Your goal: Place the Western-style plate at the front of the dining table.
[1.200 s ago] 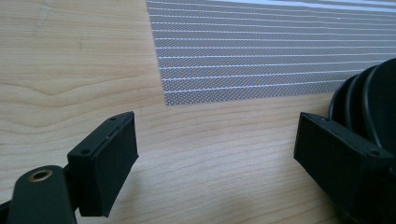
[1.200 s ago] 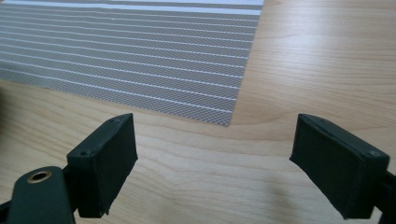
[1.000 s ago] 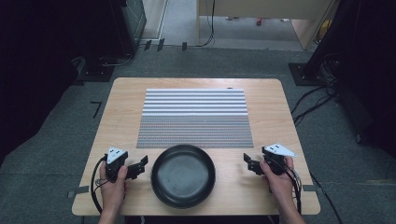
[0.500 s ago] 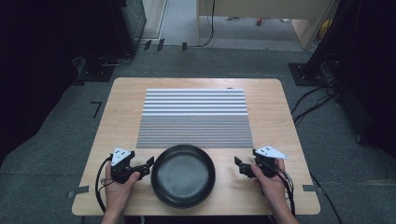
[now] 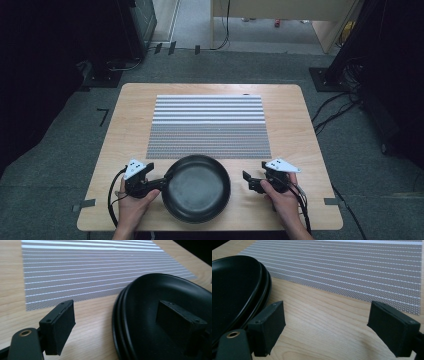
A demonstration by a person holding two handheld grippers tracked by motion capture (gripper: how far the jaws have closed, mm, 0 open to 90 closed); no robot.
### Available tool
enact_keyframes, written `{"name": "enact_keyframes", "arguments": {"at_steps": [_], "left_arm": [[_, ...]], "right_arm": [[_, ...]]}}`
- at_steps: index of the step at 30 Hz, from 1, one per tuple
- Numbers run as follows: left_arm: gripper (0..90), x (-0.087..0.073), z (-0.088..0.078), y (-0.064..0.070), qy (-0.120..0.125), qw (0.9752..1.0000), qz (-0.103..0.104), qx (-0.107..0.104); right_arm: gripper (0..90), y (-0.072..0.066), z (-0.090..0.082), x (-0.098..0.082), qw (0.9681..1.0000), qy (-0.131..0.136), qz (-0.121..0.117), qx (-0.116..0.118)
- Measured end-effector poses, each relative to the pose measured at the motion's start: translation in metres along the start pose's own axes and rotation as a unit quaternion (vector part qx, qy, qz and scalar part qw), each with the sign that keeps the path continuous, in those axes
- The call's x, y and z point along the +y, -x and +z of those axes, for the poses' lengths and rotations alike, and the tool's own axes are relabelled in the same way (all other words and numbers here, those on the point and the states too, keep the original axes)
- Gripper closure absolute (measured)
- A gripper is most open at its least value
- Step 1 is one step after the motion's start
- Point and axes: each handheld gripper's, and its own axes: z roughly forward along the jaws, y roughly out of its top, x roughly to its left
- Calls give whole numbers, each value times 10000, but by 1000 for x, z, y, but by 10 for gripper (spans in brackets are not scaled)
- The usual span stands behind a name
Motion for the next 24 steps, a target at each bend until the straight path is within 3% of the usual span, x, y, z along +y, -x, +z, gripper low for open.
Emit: {"name": "enact_keyframes", "arguments": {"at_steps": [10, 24], "left_arm": [[345, -2, 5, 12, -145, 9997, 185, -105], [462, -6, 10, 15, -347, 9987, 284, -239]], "right_arm": [[138, -12, 3, 0, 9999, 87, -87, 86], [204, -32, 7, -1, 9997, 66, 6, 218]]}}
